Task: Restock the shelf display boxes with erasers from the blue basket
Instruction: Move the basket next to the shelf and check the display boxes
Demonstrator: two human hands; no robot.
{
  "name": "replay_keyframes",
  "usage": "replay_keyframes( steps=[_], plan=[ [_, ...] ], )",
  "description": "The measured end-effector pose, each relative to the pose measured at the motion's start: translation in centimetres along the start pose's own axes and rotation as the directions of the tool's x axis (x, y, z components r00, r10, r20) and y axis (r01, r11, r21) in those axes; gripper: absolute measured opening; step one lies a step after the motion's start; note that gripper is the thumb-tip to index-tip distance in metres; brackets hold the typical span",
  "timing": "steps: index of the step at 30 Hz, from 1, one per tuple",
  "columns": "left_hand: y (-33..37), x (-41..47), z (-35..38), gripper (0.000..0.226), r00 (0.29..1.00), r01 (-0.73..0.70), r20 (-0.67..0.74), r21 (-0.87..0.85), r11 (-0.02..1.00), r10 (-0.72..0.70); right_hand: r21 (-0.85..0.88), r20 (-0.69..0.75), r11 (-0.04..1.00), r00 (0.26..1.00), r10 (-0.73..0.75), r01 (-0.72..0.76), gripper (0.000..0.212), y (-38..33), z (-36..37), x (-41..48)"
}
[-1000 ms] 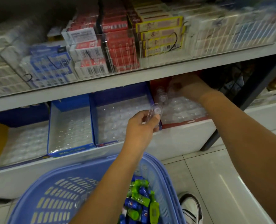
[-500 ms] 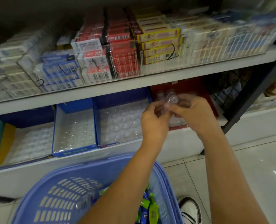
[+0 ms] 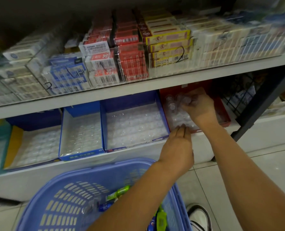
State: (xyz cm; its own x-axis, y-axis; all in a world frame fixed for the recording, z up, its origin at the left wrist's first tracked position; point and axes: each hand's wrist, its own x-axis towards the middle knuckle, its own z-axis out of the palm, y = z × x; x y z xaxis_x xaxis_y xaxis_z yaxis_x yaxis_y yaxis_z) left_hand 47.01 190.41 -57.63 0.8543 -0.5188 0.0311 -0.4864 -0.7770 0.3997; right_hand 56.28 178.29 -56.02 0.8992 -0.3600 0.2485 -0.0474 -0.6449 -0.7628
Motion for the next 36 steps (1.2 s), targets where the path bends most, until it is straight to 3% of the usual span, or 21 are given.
replay_keyframes(
  steps=[3, 9, 14, 18, 22, 25, 27, 29, 31, 32, 34, 36],
  plan=[
    [-0.2, 0.0, 0.0, 0.071, 1.000, -0.015, -0.005, 0.014, 1.000, 0.015, -0.129, 0.033, 0.989, 0.997, -0.068, 0.072, 0.040, -0.2, 0.2, 0.3],
    [-0.4, -0.1, -0.1, 0.072, 1.000, -0.028, -0.001, 0.010, 1.000, 0.028, -0.230, 0.042, 0.973, 0.999, -0.025, 0.034, 0.042, 0.4, -0.2, 0.4],
    [-0.2, -0.2, 0.0, 0.073, 1.000, -0.020, 0.022, 0.031, 0.999, 0.019, -0.445, 0.084, 0.890, 0.994, -0.064, 0.095, 0.044, -0.5, 1.1, -0.3],
    [-0.5, 0.0, -0.3, 0.073, 0.998, -0.030, 0.047, 0.018, 0.999, 0.029, -0.364, 0.039, 0.931, 0.999, -0.020, 0.033, 0.039, -0.6, 0.9, -0.4],
    [-0.3, 0.0, -1.2, 0.069, 0.996, -0.014, 0.085, -0.014, 1.000, 0.015, -0.226, 0.109, 0.973, 0.992, 0.066, -0.040, 0.038, -1.0, -0.4, -0.7],
    [-0.5, -2.4, -1.9, 0.051, 0.998, -0.006, -0.058, -0.212, 0.977, -0.006, -0.029, 0.078, 0.997, 0.994, 0.080, -0.078, 0.048, -2.0, -2.0, -2.9],
    [-2.0, -5.7, -1.7, 0.030, 0.978, 0.040, -0.172, -0.387, 0.921, -0.114, 0.044, 0.008, 0.999, 1.000, 0.014, -0.015, 0.028, -3.3, -2.8, -4.8],
    [-4.9, -9.9, -0.6, 0.029, 0.940, 0.201, -0.150, -0.484, 0.852, -0.307, 0.230, 0.159, 0.973, 0.987, -0.012, -0.025, 0.017, -5.5, -2.7, -7.4],
    [-8.6, -14.4, 0.7, 0.029, 0.838, 0.430, -0.075, -0.519, 0.739, -0.540, 0.327, 0.449, 0.941, 0.891, -0.072, -0.088, 0.022, -8.1, -0.9, -10.6],
    [-10.6, -16.5, 1.4, 0.028, 0.766, 0.531, -0.041, -0.522, 0.667, -0.642, 0.289, 0.576, 0.954, 0.811, -0.104, -0.082, 0.020, -9.1, 0.7, -12.3],
    [-14.3, -20.5, 2.6, 0.025, 0.621, 0.719, 0.061, -0.442, 0.537, -0.781, 0.088, 0.773, 0.993, 0.624, -0.116, 0.075, 0.019, -9.9, 4.6, -15.6],
    [-17.6, -23.5, 3.7, 0.026, 0.503, 0.838, 0.198, -0.350, 0.419, -0.841, -0.086, 0.896, 0.962, 0.442, -0.039, 0.258, 0.022, -9.3, 8.8, -19.0]
  ],
)
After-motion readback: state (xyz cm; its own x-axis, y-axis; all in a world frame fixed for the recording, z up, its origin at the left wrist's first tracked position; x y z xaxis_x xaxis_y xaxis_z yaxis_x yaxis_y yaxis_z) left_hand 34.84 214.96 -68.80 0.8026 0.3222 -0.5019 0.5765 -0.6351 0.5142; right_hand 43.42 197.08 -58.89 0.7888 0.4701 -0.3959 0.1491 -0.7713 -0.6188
